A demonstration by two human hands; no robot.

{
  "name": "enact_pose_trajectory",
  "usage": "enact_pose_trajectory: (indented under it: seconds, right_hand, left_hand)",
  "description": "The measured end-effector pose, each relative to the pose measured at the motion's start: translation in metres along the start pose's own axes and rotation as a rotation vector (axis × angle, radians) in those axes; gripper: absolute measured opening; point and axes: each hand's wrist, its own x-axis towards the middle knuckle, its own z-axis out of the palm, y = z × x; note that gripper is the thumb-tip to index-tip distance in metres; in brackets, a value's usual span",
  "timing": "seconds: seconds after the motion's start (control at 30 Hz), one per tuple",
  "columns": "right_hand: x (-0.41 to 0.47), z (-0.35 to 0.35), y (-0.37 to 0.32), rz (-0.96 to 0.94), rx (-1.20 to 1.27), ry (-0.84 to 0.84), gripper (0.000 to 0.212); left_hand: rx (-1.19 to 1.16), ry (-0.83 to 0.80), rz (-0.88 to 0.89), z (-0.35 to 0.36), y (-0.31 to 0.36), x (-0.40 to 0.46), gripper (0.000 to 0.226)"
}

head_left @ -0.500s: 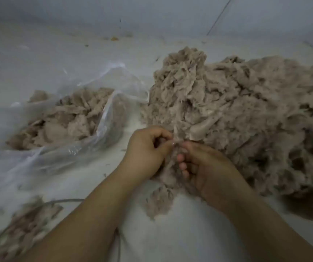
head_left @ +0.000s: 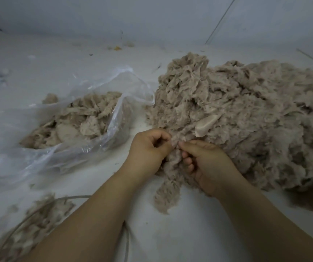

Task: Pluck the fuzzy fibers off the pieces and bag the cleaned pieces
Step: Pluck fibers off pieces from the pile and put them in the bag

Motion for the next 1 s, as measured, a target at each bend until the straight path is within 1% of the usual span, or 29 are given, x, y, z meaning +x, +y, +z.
enact_pose_trajectory:
  seconds: [0.07,0.13,0.2,0.27,0.3,0.33,0.4,0.43,0.47,0.5,0.53,0.6,0.67,0.7,0.73,0.8,0.83,0.9,0.93,0.97,1.0]
  right_hand:
    - [0.001,0.000,0.000,0.002,0.009,0.008,0.038]
    - [0.002,-0.001,0.001,0.008,0.023,0.017,0.041]
    - [0.001,-0.001,0.001,0.003,0.038,0.018,0.041]
    - [-0.001,-0.002,0.000,0.000,0.050,-0.011,0.033]
    - [-0.002,-0.003,-0.001,0.003,0.049,-0.037,0.027]
    - [-0.004,-0.003,-0.003,0.011,0.049,-0.063,0.025]
    - [-0.004,-0.004,-0.004,0.028,0.039,-0.071,0.040]
    - [-0.004,-0.003,-0.004,0.038,0.039,-0.049,0.040]
    - [-0.002,-0.003,-0.004,0.047,0.055,-0.024,0.032]
    - [-0.001,-0.003,-0.004,0.060,0.089,0.002,0.024]
    - [0.000,-0.002,-0.004,0.079,0.131,0.020,0.022]
    - [0.000,-0.002,-0.005,0.103,0.206,0.013,0.024]
    - [-0.001,-0.004,-0.006,0.109,0.232,-0.024,0.029]
    - [-0.002,-0.004,-0.007,0.111,0.223,-0.042,0.036]
    - [-0.003,-0.004,-0.008,0.112,0.211,-0.056,0.043]
    - [-0.002,-0.004,-0.009,0.131,0.209,-0.074,0.047]
    - [-0.001,-0.005,-0.009,0.140,0.219,-0.076,0.048]
    - [0.002,-0.007,-0.008,0.128,0.230,-0.073,0.058]
    - [0.003,-0.008,-0.007,0.118,0.238,-0.078,0.060]
    - [0.002,-0.007,-0.006,0.115,0.252,-0.093,0.053]
    - [0.002,-0.007,-0.005,0.112,0.272,-0.120,0.037]
  left_hand:
    - [-0.030,0.000,0.038,0.000,0.003,0.000,0.013]
    - [-0.122,-0.025,0.091,-0.001,0.005,0.001,0.013]
    - [-0.159,-0.035,0.122,0.000,0.006,-0.001,0.014]
    - [-0.048,-0.014,0.169,0.001,0.006,-0.003,0.010]
    - [0.026,-0.014,0.210,0.001,0.007,-0.004,0.008]
    - [0.082,-0.022,0.259,-0.001,0.007,-0.005,0.007]
    - [0.186,-0.053,0.359,-0.004,0.009,-0.005,0.007]
    - [0.233,-0.074,0.393,-0.005,0.010,-0.005,0.008]
    - [0.258,-0.095,0.410,-0.006,0.011,-0.006,0.009]
    - [0.264,-0.118,0.417,-0.007,0.012,-0.006,0.011]
    - [0.268,-0.144,0.424,-0.008,0.012,-0.006,0.012]
    - [0.293,-0.199,0.425,-0.010,0.013,-0.006,0.013]
    - [0.310,-0.252,0.399,-0.011,0.012,-0.006,0.011]
    - [0.288,-0.274,0.353,-0.010,0.012,-0.006,0.010]
    - [0.244,-0.278,0.273,-0.008,0.012,-0.006,0.016]
    - [0.208,-0.225,0.134,-0.005,0.009,-0.004,0.032]
    - [0.253,-0.174,0.153,-0.004,0.008,-0.004,0.029]
    - [0.329,-0.081,0.280,-0.003,0.010,-0.006,0.018]
    - [0.337,-0.052,0.337,-0.003,0.011,-0.006,0.016]
    - [0.345,-0.026,0.392,-0.003,0.013,-0.007,0.018]
    - [0.350,0.001,0.439,-0.003,0.014,-0.008,0.022]
